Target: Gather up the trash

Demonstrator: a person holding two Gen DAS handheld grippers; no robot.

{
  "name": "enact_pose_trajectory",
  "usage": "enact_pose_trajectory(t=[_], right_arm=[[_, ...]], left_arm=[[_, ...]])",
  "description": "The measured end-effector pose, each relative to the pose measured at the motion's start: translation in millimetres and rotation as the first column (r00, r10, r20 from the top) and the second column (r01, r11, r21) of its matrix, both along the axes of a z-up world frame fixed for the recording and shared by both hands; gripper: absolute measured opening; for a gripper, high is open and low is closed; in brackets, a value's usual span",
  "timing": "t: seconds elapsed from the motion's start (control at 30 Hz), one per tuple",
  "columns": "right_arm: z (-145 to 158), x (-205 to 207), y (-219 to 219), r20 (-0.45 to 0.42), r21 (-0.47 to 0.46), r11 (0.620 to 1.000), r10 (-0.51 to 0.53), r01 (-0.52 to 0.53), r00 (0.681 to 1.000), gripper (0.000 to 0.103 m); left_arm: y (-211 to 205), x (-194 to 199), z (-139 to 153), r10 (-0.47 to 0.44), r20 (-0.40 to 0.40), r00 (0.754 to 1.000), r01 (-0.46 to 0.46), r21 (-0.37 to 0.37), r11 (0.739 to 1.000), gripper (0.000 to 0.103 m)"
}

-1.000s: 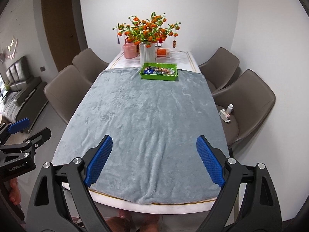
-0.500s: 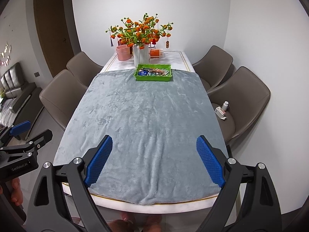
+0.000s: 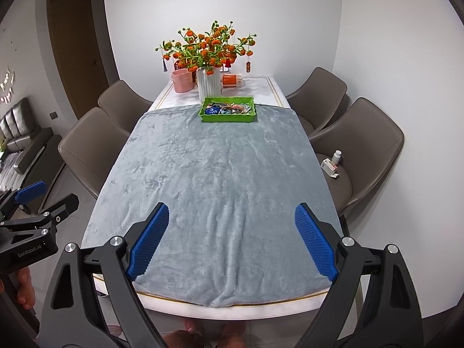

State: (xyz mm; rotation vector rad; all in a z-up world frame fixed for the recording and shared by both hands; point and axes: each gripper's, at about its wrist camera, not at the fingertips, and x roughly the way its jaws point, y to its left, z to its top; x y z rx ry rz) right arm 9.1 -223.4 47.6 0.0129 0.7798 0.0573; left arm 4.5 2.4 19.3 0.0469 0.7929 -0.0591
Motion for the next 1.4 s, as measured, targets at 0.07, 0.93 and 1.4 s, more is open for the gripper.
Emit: enact_pose_trajectory(t=[0.07, 0.93, 1.4], right_arm=[[1, -1, 0, 0.0, 0.001, 1.0, -0.001, 0.001, 1.0, 0.085], [6, -4, 3, 0.008, 0.011, 1.0, 0.011, -0.011, 1.0, 0.085], [8, -5, 3, 0.015, 0.016, 1.0, 0.012, -0.013, 1.0, 0.085]], left_arm=[[-1, -2, 1, -0.002, 0.002, 1.0, 0.002, 0.009, 1.0, 0.09], [1, -8, 11, -0.016, -0.004, 1.0, 0.016, -0.028, 0.999, 0.09], [3, -10, 13, -0.012, -0.013, 1.0, 0.011, -0.03, 0.999, 0.09]])
